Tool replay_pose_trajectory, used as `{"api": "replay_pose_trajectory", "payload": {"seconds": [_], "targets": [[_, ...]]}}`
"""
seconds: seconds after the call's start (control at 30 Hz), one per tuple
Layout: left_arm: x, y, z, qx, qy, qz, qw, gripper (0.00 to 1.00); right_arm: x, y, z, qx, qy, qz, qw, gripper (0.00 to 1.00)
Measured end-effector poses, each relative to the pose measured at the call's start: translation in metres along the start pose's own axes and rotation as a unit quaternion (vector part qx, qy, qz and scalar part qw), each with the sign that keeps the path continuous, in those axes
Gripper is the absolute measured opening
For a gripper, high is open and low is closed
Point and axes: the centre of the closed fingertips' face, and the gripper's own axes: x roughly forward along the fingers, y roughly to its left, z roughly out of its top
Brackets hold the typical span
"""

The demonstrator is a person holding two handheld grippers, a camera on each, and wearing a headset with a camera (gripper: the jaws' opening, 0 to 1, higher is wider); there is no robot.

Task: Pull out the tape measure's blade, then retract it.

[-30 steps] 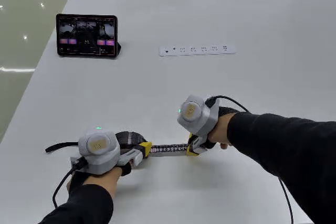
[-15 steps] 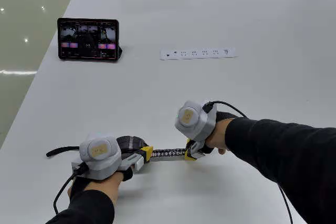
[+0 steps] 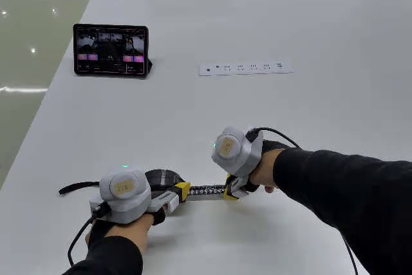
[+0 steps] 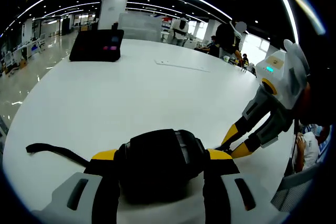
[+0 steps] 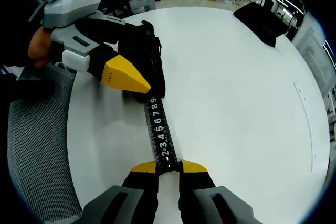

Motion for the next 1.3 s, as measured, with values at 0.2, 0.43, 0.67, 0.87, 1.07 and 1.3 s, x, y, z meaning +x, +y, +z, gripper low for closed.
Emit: {"api": "replay_pose_trajectory", "payload": {"seconds": [0.2, 0.43, 0.67, 0.87, 1.07, 1.3], "targets": [[0.000, 0.000, 0.000, -0.001, 0.000, 0.000, 1.0000, 0.60, 0.001, 0.001, 0.003, 0.001, -0.002, 0.000, 1.0000, 0.11], [0.000, 0.000, 0.000, -0.004, 0.000, -0.001, 1.0000, 0.60, 0.003, 0.001, 0.007, 0.001, -0.004, 0.000, 1.0000, 0.11], [0.001, 0.000, 0.000, -0.006, 0.001, -0.001, 1.0000, 0.60, 0.005, 0.002, 0.011, 0.000, -0.004, 0.000, 1.0000, 0.11], [0.000, 0.000, 0.000, -0.007, 0.001, -0.003, 1.0000, 0.60, 0.006, 0.002, 0.014, 0.001, -0.006, 0.000, 1.0000, 0.10], [0.001, 0.000, -0.001, -0.009, 0.001, -0.003, 1.0000, 0.61, 0.007, 0.003, 0.017, 0.001, -0.006, 0.002, 1.0000, 0.10], [0.001, 0.001, -0.001, -0.012, 0.001, -0.004, 0.9999, 0.61, 0.009, 0.004, 0.021, 0.004, -0.010, 0.005, 0.9999, 0.10]]}}
